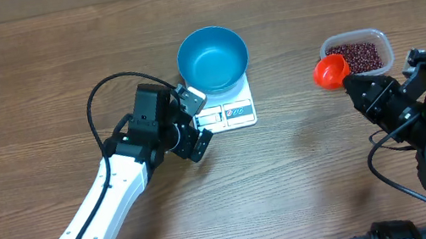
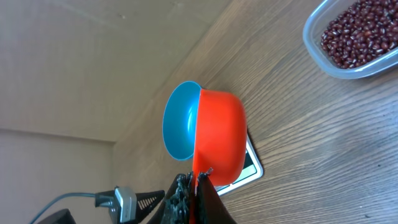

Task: Scoop item into bowl and weigh 150g on scale
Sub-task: 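Move the held scoop with the right gripper toward the bean tub, then lower the scoop into the red beans with the right gripper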

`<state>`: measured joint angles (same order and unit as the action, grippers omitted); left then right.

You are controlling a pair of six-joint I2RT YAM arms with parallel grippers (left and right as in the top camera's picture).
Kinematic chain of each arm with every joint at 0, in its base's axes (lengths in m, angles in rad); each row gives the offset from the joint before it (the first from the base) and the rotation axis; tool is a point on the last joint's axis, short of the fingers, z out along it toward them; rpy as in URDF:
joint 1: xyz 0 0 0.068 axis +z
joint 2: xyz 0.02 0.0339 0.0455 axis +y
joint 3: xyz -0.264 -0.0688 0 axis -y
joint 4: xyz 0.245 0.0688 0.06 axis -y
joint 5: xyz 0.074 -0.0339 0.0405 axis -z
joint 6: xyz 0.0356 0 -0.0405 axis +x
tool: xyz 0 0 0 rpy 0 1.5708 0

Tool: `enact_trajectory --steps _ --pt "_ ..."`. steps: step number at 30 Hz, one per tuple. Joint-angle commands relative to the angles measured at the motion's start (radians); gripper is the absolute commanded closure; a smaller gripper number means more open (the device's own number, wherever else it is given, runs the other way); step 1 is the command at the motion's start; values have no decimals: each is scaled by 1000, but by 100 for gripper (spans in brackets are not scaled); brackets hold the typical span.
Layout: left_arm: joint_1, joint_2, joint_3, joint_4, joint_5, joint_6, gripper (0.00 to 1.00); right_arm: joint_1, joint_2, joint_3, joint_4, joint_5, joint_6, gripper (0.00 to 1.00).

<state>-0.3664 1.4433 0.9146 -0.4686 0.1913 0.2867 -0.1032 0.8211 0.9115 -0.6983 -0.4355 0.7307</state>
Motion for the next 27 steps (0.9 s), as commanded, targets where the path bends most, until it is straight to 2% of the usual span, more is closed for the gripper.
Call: enact_trajectory --steps 1,5,16,21,27 --pt "0 8 -11 5 11 -6 0 -4 -8 38 -1 -5 -87 96" --pt "0 8 -11 5 11 -6 0 -4 13 38 -45 50 -121 96" --pt "0 8 -11 5 11 -6 0 -4 176 45 -201 51 -369 96" --pt "0 8 -11 5 11 -6 0 -4 252 142 -274 96 -454 96" --pt "0 8 -11 5 11 -6 1 -4 330 341 -370 213 -536 96"
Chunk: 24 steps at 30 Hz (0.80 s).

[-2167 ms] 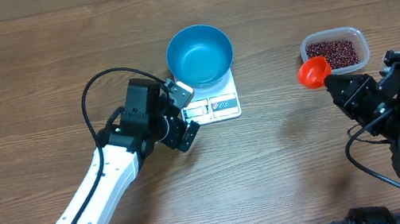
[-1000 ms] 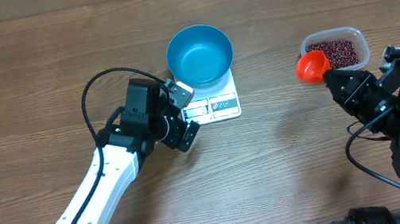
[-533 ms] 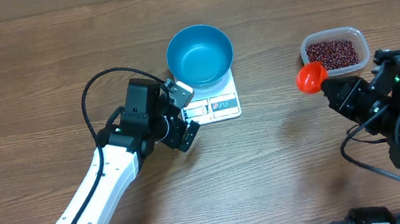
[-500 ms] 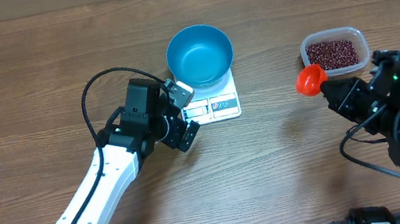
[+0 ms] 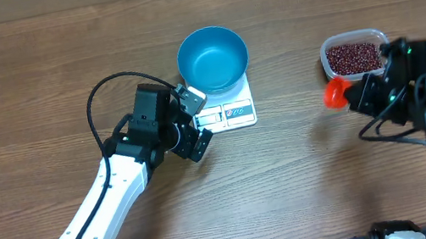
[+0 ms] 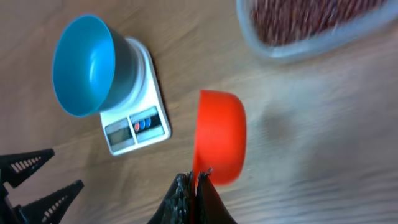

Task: Scoop item into bowl and weigh 150g on scale
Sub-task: 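Lower the scoop into the red beans with the right gripper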

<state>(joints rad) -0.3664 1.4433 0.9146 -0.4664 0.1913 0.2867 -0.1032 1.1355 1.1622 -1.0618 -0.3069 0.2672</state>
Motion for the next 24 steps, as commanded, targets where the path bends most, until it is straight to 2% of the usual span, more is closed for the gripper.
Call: enact_trajectory --steps 1,5,13,24 --pt "0 8 -11 3 11 -6 1 -4 19 105 -7 108 -73 96" --pt "0 8 -11 3 11 -6 0 -4 19 137 13 224 -104 96" --pt "0 8 -11 3 11 -6 0 -4 40 134 55 270 -240 96" --pt "0 8 -11 3 11 -6 0 -4 252 134 166 332 -312 96"
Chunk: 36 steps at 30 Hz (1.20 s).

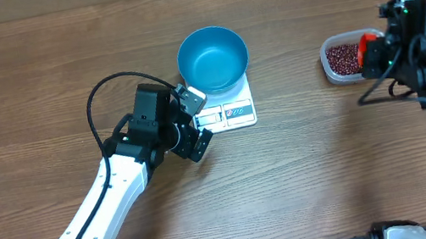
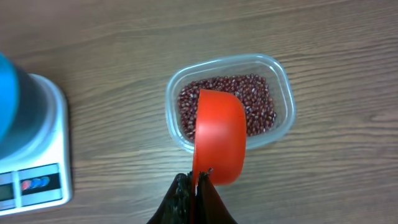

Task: Scoop item into bowl and weigh 150g on scale
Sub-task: 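Lower the scoop into the red beans with the right gripper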

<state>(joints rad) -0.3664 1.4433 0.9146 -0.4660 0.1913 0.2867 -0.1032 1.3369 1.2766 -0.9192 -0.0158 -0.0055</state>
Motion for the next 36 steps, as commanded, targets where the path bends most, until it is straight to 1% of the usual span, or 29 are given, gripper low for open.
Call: enact_trajectory --steps 1,5,8,11,12,14,17,21,29,36 --pt "0 8 -11 3 11 -6 1 -4 67 19 31 48 -50 96" --pt "0 8 -11 3 11 -6 0 -13 132 19 65 56 -51 96" --pt "0 8 -11 3 11 -6 0 -37 159 19 86 18 -50 96" --pt "0 8 -11 3 11 -6 0 -91 165 19 98 -45 -48 96" --pt "0 8 -11 3 11 -6 1 -145 165 19 110 -96 -49 96" --pt "0 8 -11 3 11 -6 0 -186 166 19 114 -138 -57 96" --pt "0 8 -11 3 11 -6 1 -220 170 19 114 -230 -117 96" --pt "0 8 -11 3 11 -6 1 -222 185 19 123 -248 -154 96" --pt "0 8 -11 3 11 -6 0 -221 253 19 133 -271 -161 96" --pt "0 8 -11 3 11 -6 1 -221 265 19 133 -278 -180 96"
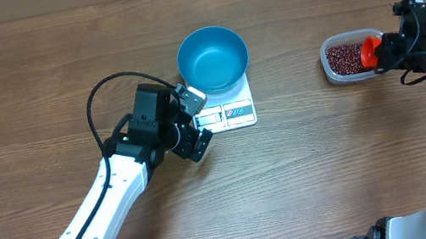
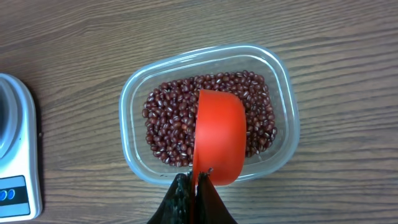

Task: Scoop item into bowl and weigh 150g on scale
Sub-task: 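Lower the scoop into the red beans with the right gripper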

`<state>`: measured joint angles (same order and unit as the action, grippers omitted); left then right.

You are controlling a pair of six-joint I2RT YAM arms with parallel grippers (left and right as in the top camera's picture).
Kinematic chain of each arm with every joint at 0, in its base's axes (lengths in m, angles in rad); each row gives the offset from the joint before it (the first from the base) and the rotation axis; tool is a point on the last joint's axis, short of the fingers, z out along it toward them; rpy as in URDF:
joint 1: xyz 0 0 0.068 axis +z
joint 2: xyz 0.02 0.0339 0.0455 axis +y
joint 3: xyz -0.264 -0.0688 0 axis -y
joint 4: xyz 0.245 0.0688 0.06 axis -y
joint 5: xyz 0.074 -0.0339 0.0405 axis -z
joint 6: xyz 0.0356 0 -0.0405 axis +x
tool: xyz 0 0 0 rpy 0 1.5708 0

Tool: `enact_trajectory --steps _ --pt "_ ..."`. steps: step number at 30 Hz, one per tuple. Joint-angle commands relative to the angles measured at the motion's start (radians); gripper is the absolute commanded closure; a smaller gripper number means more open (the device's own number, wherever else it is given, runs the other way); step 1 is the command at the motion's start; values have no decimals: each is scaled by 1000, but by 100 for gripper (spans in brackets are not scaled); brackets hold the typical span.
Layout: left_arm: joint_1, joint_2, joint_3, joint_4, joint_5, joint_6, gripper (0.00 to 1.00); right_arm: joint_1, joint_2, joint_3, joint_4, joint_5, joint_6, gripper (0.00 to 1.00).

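Note:
An empty blue bowl stands on the white scale at the table's middle. At the right, a clear tub holds red beans; the tub also shows in the overhead view. My right gripper is shut on the handle of an orange scoop, whose cup hangs on edge over the tub's near right part. The orange scoop sits at the tub's right end. My left gripper rests open beside the scale's left front corner, holding nothing.
The left arm's black cable loops over the table left of the scale. The scale's corner lies left of the tub in the right wrist view. Bare wood surrounds the tub.
My right gripper and the scoop have moved further right and closer over the tub, which now looks larger in the wrist view. The left arm has not moved.
My right gripper held the orange scoop left of the bean tub, near the table's right. Then it was below the tub's left corner. Later it was over the tub, and now it sits at the tub's right end. The left arm stayed by the scale.

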<state>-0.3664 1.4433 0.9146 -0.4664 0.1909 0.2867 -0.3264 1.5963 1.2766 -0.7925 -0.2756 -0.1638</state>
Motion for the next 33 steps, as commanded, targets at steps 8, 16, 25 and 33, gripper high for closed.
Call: enact_trajectory --steps 8,16,25,33 --pt "0 8 -11 3 12 -6 0 6 45 19 9 -18 -28 96" --pt "0 8 -11 3 11 -6 1 13 102 19 14 -14 -29 96" --pt "0 8 -11 3 11 -6 0 26 150 19 37 -15 -28 96" --pt "0 8 -11 3 11 -6 0 80 212 19 20 -28 -14 96"
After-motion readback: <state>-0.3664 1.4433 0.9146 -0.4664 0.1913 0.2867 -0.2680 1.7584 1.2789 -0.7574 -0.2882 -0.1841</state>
